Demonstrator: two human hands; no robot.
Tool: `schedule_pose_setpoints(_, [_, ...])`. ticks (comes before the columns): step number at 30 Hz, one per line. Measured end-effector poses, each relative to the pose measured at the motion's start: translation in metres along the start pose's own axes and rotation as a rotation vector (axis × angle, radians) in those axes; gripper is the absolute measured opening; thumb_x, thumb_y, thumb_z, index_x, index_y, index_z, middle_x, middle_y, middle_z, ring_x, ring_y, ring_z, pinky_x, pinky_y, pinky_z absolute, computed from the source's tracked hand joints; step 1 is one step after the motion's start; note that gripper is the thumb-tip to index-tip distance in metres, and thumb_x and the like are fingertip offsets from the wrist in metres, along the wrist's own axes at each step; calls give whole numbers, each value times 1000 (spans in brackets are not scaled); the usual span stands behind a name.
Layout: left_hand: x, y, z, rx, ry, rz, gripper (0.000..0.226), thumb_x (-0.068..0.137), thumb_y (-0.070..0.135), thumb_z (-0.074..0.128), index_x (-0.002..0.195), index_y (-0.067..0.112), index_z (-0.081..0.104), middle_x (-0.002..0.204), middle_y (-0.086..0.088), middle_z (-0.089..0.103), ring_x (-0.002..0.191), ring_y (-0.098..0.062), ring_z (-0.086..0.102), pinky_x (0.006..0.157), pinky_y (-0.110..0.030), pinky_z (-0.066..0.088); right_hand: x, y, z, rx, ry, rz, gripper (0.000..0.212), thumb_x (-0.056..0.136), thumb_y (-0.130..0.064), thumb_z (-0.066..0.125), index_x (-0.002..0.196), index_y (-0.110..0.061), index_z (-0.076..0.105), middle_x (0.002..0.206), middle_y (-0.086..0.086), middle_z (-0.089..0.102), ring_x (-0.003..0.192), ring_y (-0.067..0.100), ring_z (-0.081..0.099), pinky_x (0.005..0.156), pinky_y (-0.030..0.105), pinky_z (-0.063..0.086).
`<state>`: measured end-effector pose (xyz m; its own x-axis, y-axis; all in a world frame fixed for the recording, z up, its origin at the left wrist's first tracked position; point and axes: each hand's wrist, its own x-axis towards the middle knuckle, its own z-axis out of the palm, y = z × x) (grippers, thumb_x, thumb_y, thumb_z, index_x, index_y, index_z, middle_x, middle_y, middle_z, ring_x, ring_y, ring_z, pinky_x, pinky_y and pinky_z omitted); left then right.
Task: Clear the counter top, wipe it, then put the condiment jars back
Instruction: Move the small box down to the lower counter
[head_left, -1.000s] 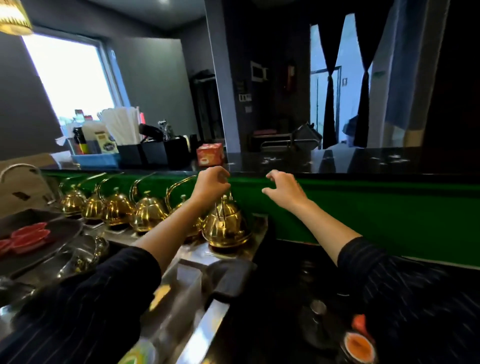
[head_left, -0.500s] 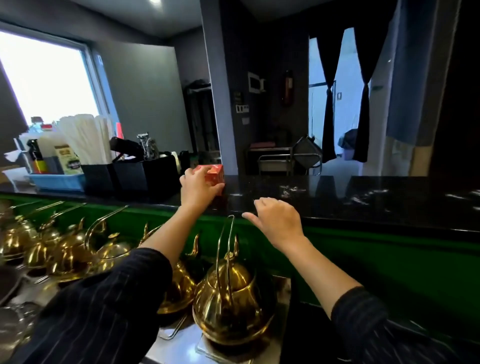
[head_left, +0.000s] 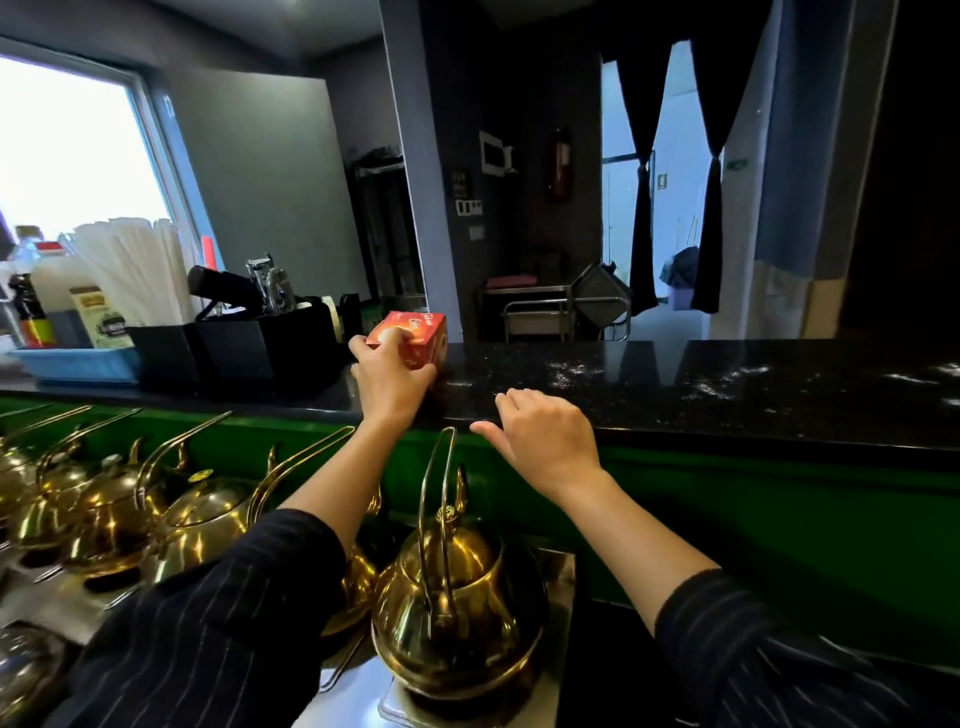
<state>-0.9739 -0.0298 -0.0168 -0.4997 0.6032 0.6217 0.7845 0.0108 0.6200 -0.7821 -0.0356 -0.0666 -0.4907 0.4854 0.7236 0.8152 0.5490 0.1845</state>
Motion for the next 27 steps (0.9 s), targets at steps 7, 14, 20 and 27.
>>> schedule_pose_setpoints(7, [-53, 54, -78, -119, -40, 298, 51, 73, 19, 80, 119, 22, 59, 141, -12, 31, 126, -30, 41, 98, -28, 40, -3, 14, -55, 520, -345, 280, 54, 94, -52, 50, 137, -19, 53, 136, 4, 57, 128, 25, 50, 97, 41, 44])
schedule_pose_setpoints(14, [-143, 125, -122, -198, -73, 356, 52, 70, 21, 82, 117, 23, 61, 136, -13, 37, 122, -27, 44, 98, -28, 42, -71, 44, -137, 560, -289, 389, 50, 94, -44, 56, 137, -18, 54, 140, 6, 54, 132, 23, 47, 100, 37, 42])
schedule_pose_setpoints(20, [-252, 180, -108, -329, -64, 276, 52, 70, 26, 81, 117, 28, 60, 132, -9, 37, 111, -15, 42, 90, -16, 41, -148, 92, -199, 485, -261, 473, 53, 92, -46, 58, 136, -17, 54, 135, 5, 58, 124, 23, 53, 95, 37, 45])
schedule_pose_setpoints(27, [-424, 172, -110, -360, -105, 117, 51, 72, 24, 80, 118, 30, 59, 138, -9, 32, 117, -14, 37, 97, -22, 38, -310, 112, -242, 459, -304, 573, 44, 92, -44, 59, 124, -15, 64, 119, 7, 68, 111, 25, 62, 87, 35, 50])
